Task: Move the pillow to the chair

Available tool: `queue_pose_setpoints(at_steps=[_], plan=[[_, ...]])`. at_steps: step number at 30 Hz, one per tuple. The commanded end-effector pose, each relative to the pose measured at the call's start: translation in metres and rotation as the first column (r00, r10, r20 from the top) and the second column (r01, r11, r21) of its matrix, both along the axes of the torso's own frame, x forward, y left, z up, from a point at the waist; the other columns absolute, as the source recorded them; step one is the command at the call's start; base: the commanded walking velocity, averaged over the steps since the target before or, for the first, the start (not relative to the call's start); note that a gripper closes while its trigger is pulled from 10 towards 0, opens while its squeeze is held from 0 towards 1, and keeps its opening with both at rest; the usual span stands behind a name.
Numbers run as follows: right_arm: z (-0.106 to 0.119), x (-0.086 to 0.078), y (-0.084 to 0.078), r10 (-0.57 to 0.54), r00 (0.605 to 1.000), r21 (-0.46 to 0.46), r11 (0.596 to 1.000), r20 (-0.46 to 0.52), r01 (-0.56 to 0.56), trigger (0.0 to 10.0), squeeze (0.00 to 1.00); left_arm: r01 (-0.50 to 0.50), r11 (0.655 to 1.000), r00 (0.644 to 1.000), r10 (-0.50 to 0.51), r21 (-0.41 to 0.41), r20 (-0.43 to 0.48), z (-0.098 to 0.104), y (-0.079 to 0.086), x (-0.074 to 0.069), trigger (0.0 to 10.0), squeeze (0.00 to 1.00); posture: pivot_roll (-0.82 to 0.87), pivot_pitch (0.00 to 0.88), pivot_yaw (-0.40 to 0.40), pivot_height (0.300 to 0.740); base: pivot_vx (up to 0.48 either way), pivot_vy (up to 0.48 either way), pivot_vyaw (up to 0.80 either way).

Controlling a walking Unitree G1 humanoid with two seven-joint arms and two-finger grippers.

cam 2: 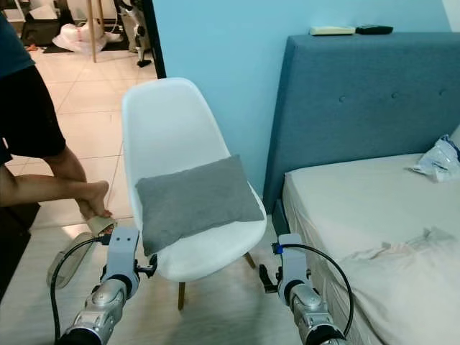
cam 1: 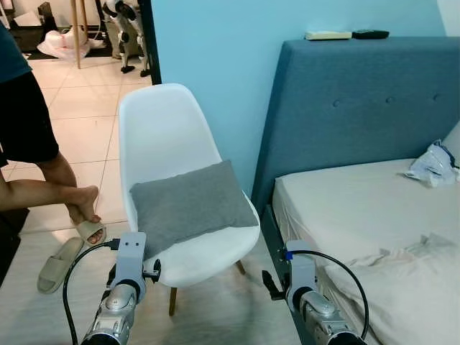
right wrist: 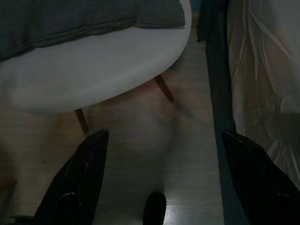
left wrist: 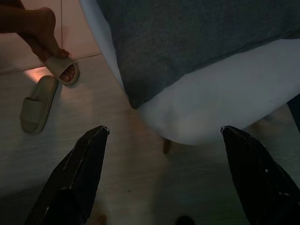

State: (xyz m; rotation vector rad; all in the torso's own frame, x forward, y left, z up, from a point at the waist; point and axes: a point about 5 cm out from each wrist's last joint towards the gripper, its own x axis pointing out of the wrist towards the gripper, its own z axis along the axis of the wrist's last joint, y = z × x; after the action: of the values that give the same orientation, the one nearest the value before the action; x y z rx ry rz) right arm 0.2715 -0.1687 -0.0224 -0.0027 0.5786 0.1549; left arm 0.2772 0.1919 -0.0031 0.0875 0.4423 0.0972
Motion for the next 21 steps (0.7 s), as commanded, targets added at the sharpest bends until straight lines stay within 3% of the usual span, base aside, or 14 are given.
queue_pose_setpoints(at_steps=[1,11,18,21], plan=[[-0.0021,-0.0025,-0.0009,-0.014,1.0,0.005,1.0,-0.007,0.014,10.0,0.0,0.005,1.0,1.0,-0.005,0.009,-0.016,-0.0035,0.0002,-0.0035,10.0,0.0,-0.01,0.066,-0.022,0.74,0.0,0.0,-0.8],[-0.0022,-0.0027,-0.001,-0.016,1.0,-0.002,1.0,-0.008,0.016,10.0,0.0,-0.003,1.0,1.0,0.003,0.003,-0.007,-0.0028,0.0012,-0.0038,10.0,0.0,-0.01,0.067,-0.026,0.74,0.0,0.0,-0.8],[-0.0021,-0.0025,-0.0017,-0.015,1.0,-0.006,1.0,-0.009,0.015,10.0,0.0,-0.003,1.0,1.0,0.003,0.003,-0.007,-0.0032,0.0009,-0.0045,10.0,0.0,-0.01,0.068,-0.027,0.74,0.0,0.0,0.0],[-0.0012,-0.0015,-0.0022,-0.015,1.0,-0.006,1.0,-0.007,0.015,10.0,0.0,-0.003,1.0,1.0,0.003,0.008,-0.006,-0.0029,0.0011,-0.0042,10.0,0.0,0.0,0.067,-0.029,0.74,0.0,0.0,-0.8]])
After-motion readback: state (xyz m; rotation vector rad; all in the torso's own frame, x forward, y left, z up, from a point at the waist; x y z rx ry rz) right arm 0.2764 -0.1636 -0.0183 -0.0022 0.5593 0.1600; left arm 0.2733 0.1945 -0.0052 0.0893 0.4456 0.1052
